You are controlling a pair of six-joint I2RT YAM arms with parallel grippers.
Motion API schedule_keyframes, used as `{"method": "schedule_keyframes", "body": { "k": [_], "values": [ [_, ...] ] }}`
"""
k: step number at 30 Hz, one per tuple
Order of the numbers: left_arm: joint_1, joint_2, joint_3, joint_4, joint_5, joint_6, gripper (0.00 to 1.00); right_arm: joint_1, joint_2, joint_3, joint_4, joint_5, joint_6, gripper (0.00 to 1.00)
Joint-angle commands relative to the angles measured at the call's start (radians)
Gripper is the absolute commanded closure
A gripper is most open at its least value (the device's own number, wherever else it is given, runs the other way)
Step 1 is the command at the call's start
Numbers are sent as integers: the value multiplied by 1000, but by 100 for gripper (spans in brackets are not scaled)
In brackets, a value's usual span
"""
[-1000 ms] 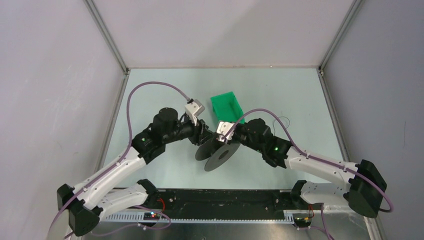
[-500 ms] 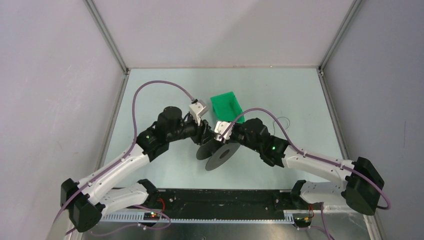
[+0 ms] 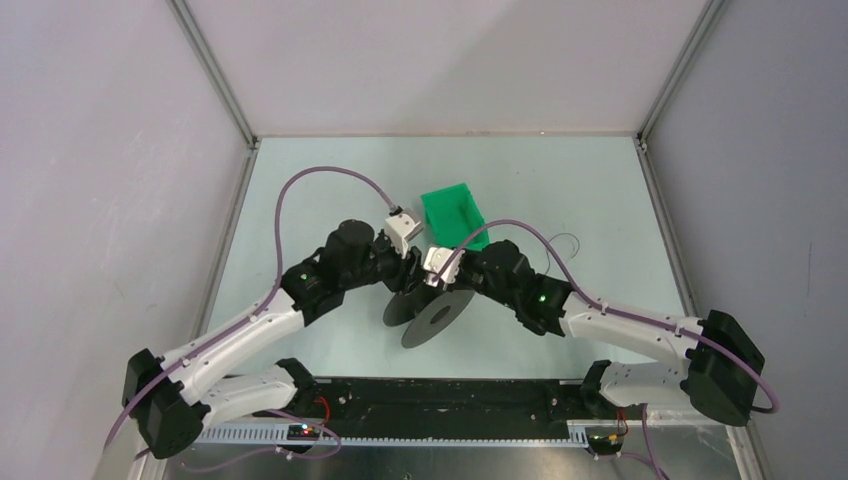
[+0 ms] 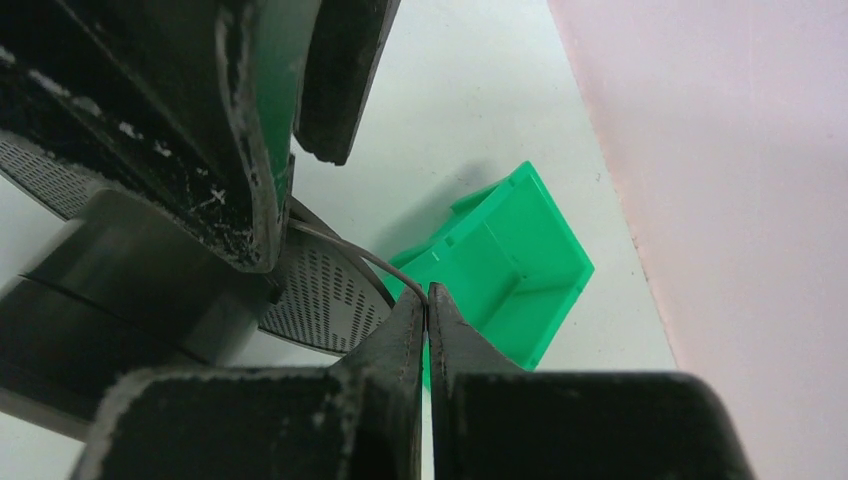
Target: Wrap the cables
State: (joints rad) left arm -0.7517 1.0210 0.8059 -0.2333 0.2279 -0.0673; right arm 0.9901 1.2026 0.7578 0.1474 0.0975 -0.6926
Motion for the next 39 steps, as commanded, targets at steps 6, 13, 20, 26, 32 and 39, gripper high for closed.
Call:
{"method": "schedule_keyframes", "body": {
  "k": [6,13,20,26,32,39],
  "values": [
    [-30,11,-1,-16,-73,40,52,20,19,35,12,11,23,100],
    [-39,15,-17,-26,-109,38,54,20,26,24,2,-8,22,98],
    [-49,11,-38,-37,-129,28,55,21,18,10,17,-37,15,96],
    [-53,20,-34,-38,-144,28,56,21,19,-7,26,-63,19,95],
    [-54,23,-15,-38,-123,19,55,21,28,-9,32,-64,25,97],
    [-52,24,5,-34,-107,-1,51,23,36,-9,39,-38,45,98]
  ]
}}
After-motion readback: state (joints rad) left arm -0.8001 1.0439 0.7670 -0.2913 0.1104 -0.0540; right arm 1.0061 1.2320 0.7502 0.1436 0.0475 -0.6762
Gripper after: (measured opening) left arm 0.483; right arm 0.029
